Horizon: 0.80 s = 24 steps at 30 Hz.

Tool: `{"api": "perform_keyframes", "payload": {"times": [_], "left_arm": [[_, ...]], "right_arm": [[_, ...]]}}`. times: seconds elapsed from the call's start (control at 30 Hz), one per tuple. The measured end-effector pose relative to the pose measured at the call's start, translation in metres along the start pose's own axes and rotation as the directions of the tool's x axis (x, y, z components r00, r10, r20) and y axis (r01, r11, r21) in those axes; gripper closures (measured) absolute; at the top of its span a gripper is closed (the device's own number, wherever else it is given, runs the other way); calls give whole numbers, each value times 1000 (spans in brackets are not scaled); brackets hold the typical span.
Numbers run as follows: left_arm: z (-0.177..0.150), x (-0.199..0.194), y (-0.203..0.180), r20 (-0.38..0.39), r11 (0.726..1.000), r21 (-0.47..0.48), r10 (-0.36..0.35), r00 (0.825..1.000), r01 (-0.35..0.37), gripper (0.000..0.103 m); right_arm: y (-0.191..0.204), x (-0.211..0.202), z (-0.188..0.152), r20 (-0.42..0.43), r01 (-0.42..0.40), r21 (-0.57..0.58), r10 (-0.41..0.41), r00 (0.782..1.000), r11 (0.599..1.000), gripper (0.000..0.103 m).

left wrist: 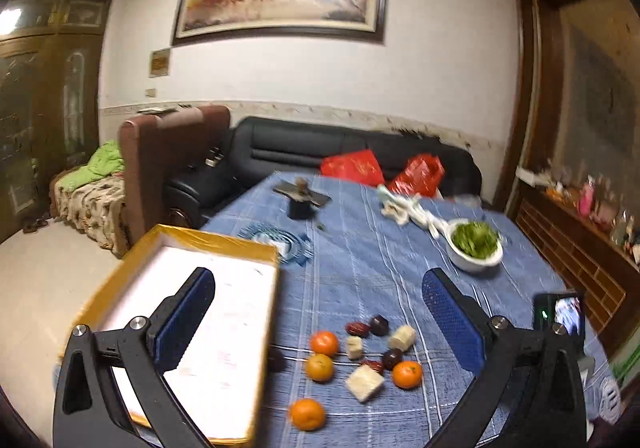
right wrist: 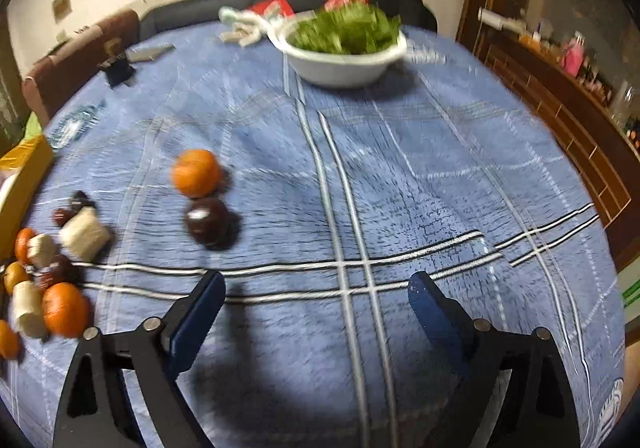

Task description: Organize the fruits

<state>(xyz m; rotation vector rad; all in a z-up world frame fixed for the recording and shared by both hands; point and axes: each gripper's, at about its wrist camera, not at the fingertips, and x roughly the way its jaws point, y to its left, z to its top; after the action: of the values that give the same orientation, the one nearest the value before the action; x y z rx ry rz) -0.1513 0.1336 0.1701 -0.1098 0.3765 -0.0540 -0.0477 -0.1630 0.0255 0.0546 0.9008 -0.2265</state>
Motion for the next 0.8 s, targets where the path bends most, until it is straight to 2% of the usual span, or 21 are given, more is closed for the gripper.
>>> {"api": "perform_keyframes", "payload": {"times": [0.1, 0.17, 0.23, 0.3, 0.43, 0.5, 0.57, 0.63, 0.7, 0.77, 0.8], "left_arm": [[18, -26, 24, 45, 999, -33, 3, 999, -1, 0], [29, -42, 35, 75, 998, -54, 17, 997, -13, 0], [46, -66, 44, 123, 998, -42, 40, 992, -35, 0], [60, -89, 47, 175, 997, -20, 71, 982, -69, 0], [87, -132, 52, 260, 988, 28, 138, 956, -150, 0], [97, -137, 57, 247, 989, 27, 131, 960, -143, 0], [101, -128, 61, 164, 997, 17, 71, 984, -75, 0], [91, -110, 61, 86, 1000, 10, 16, 996, -17, 0], [73, -90, 55, 26, 1000, 24, 17, 1000, -17, 0], [44, -64, 49, -66, 1000, 30, -7, 998, 9, 0], [26, -48, 46, -126, 999, 24, -26, 992, 29, 0]], "right_arm": [[14, -37, -3, 96, -4, -39, 8, 995, 999, 9], [20, -71, 0, 177, -14, -61, 25, 984, 998, 9], [23, -112, 10, 263, -37, -73, 55, 963, 997, 9], [25, -154, 24, 345, -58, -80, 83, 935, 995, 9], [26, -237, 48, 495, -110, -102, 146, 856, 989, 8], [29, -263, 56, 534, -128, -125, 176, 827, 984, 5], [32, -275, 63, 539, -176, -152, 231, 810, 973, 3], [38, -266, 62, 495, -255, -175, 308, 812, 951, 3], [47, -235, 55, 388, -348, -199, 399, 831, 916, 3], [62, -188, 44, 269, -392, -211, 439, 857, 895, 6], [72, -156, 35, 189, -412, -209, 450, 873, 887, 16]]}}
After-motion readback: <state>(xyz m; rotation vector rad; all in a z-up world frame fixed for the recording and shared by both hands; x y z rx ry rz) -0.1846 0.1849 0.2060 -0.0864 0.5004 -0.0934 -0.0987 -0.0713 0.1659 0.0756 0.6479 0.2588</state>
